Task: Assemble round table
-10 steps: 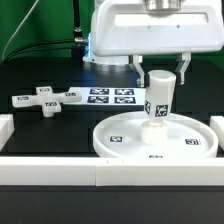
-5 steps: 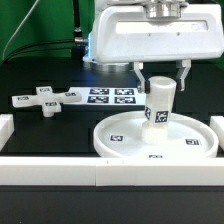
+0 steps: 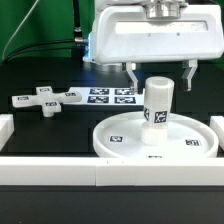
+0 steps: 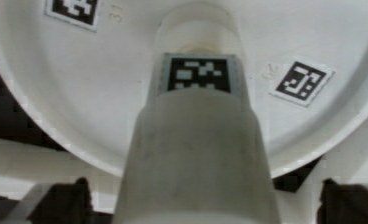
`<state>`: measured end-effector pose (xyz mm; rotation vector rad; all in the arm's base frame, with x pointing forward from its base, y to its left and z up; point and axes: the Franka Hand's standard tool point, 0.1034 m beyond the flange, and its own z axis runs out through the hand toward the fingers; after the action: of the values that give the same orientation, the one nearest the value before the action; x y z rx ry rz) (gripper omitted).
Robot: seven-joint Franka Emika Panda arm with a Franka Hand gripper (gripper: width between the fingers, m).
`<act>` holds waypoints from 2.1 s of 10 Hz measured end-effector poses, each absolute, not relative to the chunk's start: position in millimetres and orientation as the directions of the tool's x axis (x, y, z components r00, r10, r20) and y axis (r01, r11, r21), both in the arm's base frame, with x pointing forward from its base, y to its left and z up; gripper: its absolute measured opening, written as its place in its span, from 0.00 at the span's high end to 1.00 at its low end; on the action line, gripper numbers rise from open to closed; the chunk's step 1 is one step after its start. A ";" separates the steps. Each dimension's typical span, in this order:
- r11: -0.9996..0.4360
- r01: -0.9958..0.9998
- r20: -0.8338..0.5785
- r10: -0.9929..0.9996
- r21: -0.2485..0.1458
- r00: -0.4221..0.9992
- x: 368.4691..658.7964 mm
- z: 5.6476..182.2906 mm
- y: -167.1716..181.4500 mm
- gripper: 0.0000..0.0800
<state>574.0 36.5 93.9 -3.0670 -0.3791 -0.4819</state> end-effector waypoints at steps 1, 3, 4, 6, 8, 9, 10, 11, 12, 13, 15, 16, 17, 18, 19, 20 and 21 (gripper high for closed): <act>-0.971 0.240 0.306 0.236 0.025 0.922 575.5 97.0 35.7 0.19; -0.970 0.243 0.296 0.238 0.020 0.925 577.7 108.8 36.5 0.19; -0.970 0.243 0.297 0.238 0.020 0.925 579.4 112.5 36.9 0.19; -0.970 0.243 0.292 0.238 0.019 0.926 577.8 109.3 36.9 0.19; -0.969 0.246 0.260 0.239 0.007 0.935 575.2 107.3 38.7 0.19; -0.969 0.246 0.264 0.240 0.009 0.934 576.5 108.0 38.3 0.19; -0.962 0.275 0.222 0.269 0.007 0.937 573.7 105.6 37.7 0.19; -0.953 0.302 0.148 0.298 -0.006 0.943 574.9 106.5 37.1 0.19; -0.949 0.316 0.084 0.313 -0.022 0.946 580.1 107.9 31.2 0.19; -0.947 0.319 0.027 0.318 -0.037 0.948 583.1 106.9 28.7 0.19; -0.947 0.316 -0.051 0.319 -0.066 0.946 581.2 105.6 32.8 0.19; -0.946 0.317 -0.049 0.320 -0.067 0.946 582.5 105.6 33.3 0.19; -0.945 0.321 -0.050 0.324 -0.067 0.945 582.1 104.5 32.7 0.19; -0.940 0.335 -0.052 0.339 -0.068 0.940 581.5 101.5 31.6 0.19; -0.937 0.343 -0.052 0.347 -0.069 0.936 581.1 99.0 30.2 0.19; -0.935 0.347 -0.052 0.351 -0.070 0.935 581.0 97.2 27.8 0.19; -0.935 0.346 -0.053 0.350 -0.070 0.935 580.4 95.4 26.9 0.19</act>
Offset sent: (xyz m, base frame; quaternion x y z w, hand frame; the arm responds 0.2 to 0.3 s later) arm 0.0100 -0.0100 0.0308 -0.0332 -0.0400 -0.0257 0.9983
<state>580.4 26.9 95.4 -3.0315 -0.5463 0.1000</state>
